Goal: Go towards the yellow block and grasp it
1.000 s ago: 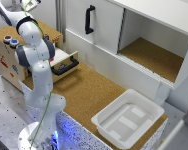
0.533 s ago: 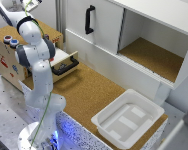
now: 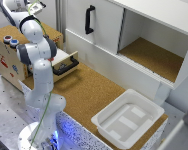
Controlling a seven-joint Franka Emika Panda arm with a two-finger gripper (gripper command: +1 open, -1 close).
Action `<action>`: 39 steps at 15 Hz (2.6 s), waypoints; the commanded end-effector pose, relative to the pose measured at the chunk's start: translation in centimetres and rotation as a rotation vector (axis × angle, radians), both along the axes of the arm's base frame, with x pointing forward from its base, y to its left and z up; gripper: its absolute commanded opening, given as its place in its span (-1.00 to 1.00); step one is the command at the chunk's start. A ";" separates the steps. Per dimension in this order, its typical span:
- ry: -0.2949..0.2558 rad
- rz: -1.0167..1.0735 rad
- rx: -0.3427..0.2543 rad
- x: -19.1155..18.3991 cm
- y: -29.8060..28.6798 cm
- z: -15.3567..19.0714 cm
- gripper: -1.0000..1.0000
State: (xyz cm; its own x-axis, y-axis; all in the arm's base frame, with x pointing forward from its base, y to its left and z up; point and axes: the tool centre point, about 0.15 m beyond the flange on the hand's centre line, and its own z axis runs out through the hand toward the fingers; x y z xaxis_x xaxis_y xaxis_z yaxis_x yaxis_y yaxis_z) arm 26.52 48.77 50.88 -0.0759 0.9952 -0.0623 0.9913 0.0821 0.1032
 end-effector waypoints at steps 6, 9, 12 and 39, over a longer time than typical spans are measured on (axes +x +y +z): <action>0.036 0.014 0.117 1.8 -0.3 -6.6 1.00; 0.050 -0.034 0.128 1.4 -1.2 -7.7 1.00; 0.039 -0.071 0.139 2.1 -1.6 -8.0 1.00; -0.199 -0.314 0.208 0.2 -10.2 4.1 -1.00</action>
